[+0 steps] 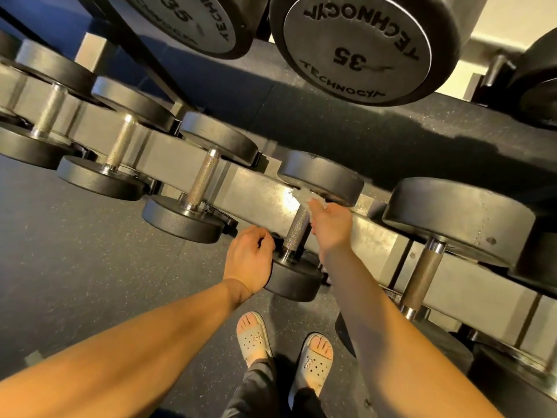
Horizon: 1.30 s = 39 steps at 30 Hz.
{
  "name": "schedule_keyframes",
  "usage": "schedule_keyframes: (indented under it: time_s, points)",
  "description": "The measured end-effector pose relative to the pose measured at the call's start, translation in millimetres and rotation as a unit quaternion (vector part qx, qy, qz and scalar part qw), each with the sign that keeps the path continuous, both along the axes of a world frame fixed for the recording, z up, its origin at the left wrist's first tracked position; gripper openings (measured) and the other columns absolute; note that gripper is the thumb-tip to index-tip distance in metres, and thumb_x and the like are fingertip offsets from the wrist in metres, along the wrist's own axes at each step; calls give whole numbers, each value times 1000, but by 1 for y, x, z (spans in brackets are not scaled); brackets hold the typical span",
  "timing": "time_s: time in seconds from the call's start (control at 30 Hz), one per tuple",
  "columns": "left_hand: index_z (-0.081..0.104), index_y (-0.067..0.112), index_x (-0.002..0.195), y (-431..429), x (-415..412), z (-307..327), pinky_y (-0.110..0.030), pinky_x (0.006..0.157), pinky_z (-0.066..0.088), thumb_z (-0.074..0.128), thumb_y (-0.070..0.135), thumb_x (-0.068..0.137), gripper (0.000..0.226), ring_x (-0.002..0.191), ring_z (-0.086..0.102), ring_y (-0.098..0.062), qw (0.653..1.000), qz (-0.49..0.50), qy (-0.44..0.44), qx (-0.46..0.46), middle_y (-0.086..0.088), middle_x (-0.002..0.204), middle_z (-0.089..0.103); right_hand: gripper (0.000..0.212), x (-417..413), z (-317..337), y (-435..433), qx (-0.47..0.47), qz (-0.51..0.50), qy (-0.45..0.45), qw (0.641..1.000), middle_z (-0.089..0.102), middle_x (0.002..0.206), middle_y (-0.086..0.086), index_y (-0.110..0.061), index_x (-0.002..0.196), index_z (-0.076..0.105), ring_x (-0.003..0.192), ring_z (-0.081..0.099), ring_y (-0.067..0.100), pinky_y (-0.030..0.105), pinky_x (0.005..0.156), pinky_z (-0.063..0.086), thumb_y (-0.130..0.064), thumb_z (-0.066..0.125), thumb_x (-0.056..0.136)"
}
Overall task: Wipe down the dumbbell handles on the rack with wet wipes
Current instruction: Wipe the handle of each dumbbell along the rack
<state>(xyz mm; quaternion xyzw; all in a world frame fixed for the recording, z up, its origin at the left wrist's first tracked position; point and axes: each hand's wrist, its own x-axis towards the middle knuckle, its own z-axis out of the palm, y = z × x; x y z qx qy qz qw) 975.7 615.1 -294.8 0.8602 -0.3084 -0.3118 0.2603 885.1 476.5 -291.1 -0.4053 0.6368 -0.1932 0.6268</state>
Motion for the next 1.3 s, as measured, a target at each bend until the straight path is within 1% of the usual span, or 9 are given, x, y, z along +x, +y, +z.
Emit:
schedule_keyframes:
  time_s: [0.2, 0.4, 0.5, 0.6, 0.73, 0.87, 0.93, 1.03, 1.3]
  points:
    - [62, 13, 77, 0, -1, 1, -22, 69, 35, 46, 19, 99, 28, 83, 51, -8, 1000, 1, -2, -5, 0, 86, 58, 26, -20, -8, 9, 65, 234, 102, 965, 56, 63, 7, -12, 70, 62, 57, 50, 19, 31, 57, 43, -21, 71, 92]
    - [62, 11, 77, 0, -1, 2, -32, 69, 33, 48, 14, 99, 26, 84, 52, -18, 1000, 7, -1, -5, 0, 84, 59, 20, -16, -3, -8, 129, -100, -112, 980, 64, 80, 10, -10, 83, 63, 74, 58, 20, 33, 73, 52, 6, 55, 92]
    - [61, 13, 76, 0, -1, 1, -32, 70, 32, 46, 20, 97, 27, 85, 53, -20, 1000, 6, 0, -9, 1, 84, 59, 31, -3, -12, -6, 56, -13, -28, 998, 57, 65, 0, -13, 62, 63, 65, 48, 15, 28, 63, 43, 4, 53, 86]
    - [61, 13, 77, 0, -1, 1, -34, 71, 34, 45, 21, 97, 27, 86, 52, -19, 1000, 7, 2, -7, 1, 84, 58, 23, -11, -21, 3, -43, 92, 45, 994, 54, 66, 9, 9, 73, 63, 63, 46, 18, 25, 56, 38, -4, 62, 92]
    - [61, 12, 82, -1, -3, 4, -33, 70, 33, 48, 16, 100, 23, 84, 52, -17, 1000, 21, 8, -9, 0, 85, 59, 26, -38, -32, 29, -127, 321, 132, 929, 64, 75, 24, 7, 75, 68, 72, 60, 35, 38, 62, 46, -13, 68, 92]
    - [63, 19, 93, -1, -5, 5, -30, 75, 37, 49, 19, 100, 16, 92, 53, -17, 998, 61, 21, -17, 5, 96, 60, 30, -33, -24, 21, -76, 453, 185, 869, 56, 69, 7, -15, 61, 56, 88, 64, 37, 42, 78, 51, -24, 68, 88]
    - [63, 23, 94, -2, -6, 6, -33, 76, 39, 46, 27, 96, 18, 91, 56, -17, 996, 75, 47, -18, 7, 96, 62, 28, -26, -20, 15, -12, 469, 188, 863, 63, 78, 5, -18, 71, 62, 90, 67, 32, 40, 83, 54, -43, 72, 78]
    - [63, 26, 92, -2, -5, 9, -32, 73, 40, 40, 37, 86, 26, 88, 57, -15, 995, 71, 63, -15, 7, 94, 63, 63, -23, -25, 20, 27, 461, 158, 873, 72, 94, 6, -17, 100, 73, 92, 68, 26, 46, 88, 58, -68, 70, 64]
    - [62, 23, 91, -2, -4, 6, -33, 75, 37, 48, 17, 99, 17, 91, 57, -20, 997, 58, 45, -9, 3, 96, 64, 21, -39, -31, 8, -19, 488, 103, 866, 73, 82, 3, -22, 76, 72, 87, 69, 27, 48, 85, 58, -42, 72, 80]
